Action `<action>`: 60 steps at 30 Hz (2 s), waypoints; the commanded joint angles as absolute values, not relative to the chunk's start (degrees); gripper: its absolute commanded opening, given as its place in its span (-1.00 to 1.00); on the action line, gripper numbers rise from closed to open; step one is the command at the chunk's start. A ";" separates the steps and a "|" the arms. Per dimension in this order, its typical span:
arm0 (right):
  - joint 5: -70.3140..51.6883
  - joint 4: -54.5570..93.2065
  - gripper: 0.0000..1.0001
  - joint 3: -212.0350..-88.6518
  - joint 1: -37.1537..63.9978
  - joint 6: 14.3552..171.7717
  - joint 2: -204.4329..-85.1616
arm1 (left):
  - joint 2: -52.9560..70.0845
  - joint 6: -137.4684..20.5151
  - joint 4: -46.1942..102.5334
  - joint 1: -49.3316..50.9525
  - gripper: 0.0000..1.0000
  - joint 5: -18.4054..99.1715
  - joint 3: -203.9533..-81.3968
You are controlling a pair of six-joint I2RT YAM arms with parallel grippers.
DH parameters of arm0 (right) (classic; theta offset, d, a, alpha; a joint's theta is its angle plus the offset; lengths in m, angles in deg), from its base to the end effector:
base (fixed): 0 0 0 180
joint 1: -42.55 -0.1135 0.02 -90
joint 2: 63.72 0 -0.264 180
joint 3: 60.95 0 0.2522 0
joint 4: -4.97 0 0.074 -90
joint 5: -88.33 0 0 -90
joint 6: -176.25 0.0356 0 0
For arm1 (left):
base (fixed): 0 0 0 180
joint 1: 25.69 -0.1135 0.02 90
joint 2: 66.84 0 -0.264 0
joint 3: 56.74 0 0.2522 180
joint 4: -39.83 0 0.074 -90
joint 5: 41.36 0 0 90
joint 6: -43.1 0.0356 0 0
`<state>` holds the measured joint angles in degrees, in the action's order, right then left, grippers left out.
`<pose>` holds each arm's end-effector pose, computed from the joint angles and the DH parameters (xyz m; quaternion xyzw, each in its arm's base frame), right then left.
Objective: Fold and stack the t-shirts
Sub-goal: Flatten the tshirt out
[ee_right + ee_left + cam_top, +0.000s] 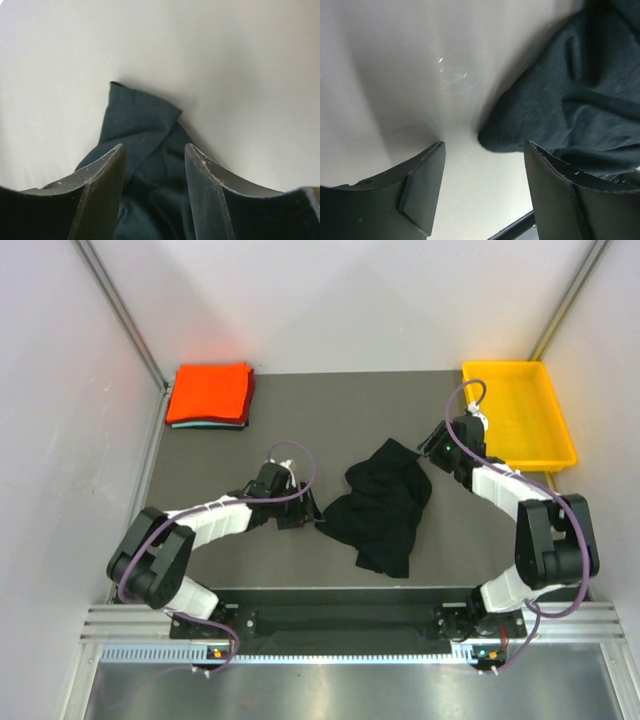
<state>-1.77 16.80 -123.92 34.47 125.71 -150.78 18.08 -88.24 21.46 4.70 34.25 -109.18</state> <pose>0.3222 0.0458 0.2099 0.2405 0.8576 0.1840 0.4157 0.2352 -0.1482 0.1569 -0.0474 0.9345 -0.2904 0.2002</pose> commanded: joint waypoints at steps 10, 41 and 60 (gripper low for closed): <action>-3.60 7.13 0.02 -128.32 35.34 130.10 -162.76 | 23.86 -88.73 28.44 5.16 0.19 31.34 -113.04; -0.70 42.80 -1.00 -173.13 55.55 120.62 -142.56 | 23.17 -79.33 -3.64 -9.34 -1.00 46.46 -177.73; -12.32 50.81 -1.00 -135.63 56.88 119.99 -106.10 | -7.26 -79.06 -6.63 -9.34 -1.00 45.13 -132.39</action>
